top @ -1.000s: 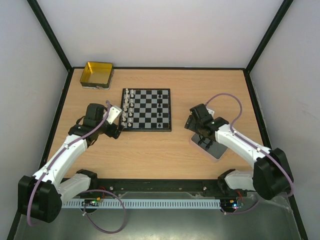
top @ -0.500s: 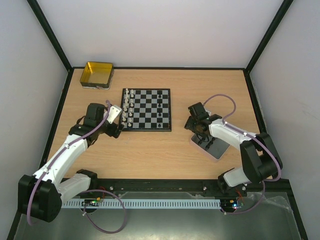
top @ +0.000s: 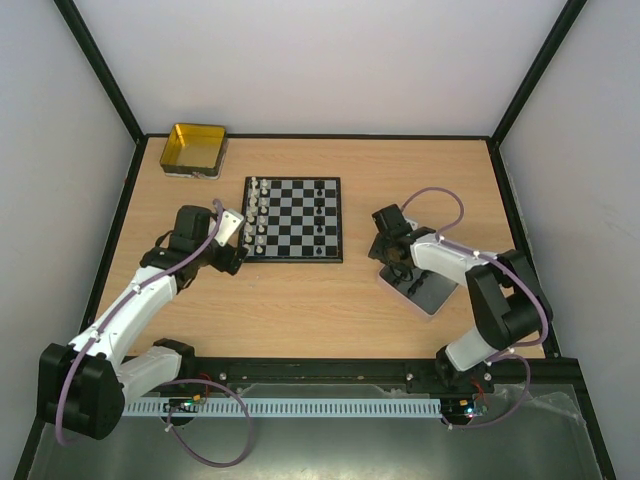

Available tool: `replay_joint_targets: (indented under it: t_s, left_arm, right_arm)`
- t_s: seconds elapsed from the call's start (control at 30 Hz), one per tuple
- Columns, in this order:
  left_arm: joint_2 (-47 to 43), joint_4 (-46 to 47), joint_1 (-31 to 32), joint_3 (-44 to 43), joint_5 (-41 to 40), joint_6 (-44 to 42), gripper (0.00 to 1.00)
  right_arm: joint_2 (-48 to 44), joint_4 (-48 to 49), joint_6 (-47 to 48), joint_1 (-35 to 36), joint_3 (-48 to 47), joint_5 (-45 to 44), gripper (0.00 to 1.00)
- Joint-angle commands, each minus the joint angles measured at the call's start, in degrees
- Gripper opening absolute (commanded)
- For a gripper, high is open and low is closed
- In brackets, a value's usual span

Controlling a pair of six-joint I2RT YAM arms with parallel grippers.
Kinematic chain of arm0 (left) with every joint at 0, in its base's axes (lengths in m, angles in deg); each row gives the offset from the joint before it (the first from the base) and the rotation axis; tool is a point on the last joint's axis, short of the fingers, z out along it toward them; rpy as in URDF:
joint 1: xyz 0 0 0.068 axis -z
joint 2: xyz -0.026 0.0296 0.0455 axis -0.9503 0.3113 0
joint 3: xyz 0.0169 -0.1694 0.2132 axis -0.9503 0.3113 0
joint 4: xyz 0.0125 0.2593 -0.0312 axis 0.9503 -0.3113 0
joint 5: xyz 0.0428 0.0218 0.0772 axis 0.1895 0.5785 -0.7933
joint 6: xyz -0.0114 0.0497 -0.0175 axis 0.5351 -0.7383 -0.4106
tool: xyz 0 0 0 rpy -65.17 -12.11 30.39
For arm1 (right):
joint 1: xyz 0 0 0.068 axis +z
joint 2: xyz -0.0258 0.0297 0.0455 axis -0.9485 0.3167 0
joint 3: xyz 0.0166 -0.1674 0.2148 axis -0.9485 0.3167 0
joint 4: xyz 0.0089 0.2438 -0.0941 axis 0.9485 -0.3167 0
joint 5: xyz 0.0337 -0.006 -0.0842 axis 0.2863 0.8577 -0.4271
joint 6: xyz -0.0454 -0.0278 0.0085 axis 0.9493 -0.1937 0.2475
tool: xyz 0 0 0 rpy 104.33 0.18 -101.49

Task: Set up the chess pieces on the board
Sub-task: Move the storage box to the center of the board.

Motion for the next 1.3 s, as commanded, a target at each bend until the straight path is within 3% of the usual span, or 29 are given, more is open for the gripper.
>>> replay_joint_targets:
  t_s: [0.0, 0.2, 0.47, 0.67, 0.87, 1.27]
  left_arm:
    - [0.17, 0.21, 0.27, 0.69, -0.55, 0.40, 1.00]
    - [0.16, 0.23, 0.27, 0.73, -0.80, 0.49, 1.00]
    - [0.64, 0.19, 0.27, 0.64, -0.58, 0.49, 1.00]
    - [1.07, 0.27, 0.31, 0.47, -0.45, 0.49, 1.00]
    - [0.95, 0.13, 0.34, 0.47, -0.27, 0.49, 1.00]
    - [1.19, -0.05, 0.37, 0.35, -0.10, 0.49, 1.00]
  right_arm:
    - [1.76, 1.85, 1.09, -0.29, -2.40, -2.33, 0.56]
    - [3.21, 2.56, 2.23, -0.29, -2.74, -0.22, 0.34]
    - [0.33, 1.55, 5.22, 0.82, -0.98, 3.03, 0.31]
    - [1.19, -0.26, 6.62, 8.40, 0.68, 1.36, 0.30]
    - [1.76, 0.14, 6.94, 11.64, 4.55, 2.41, 0.25]
    - [-6.96, -7.46, 5.77, 17.48, 7.77, 0.93, 0.25]
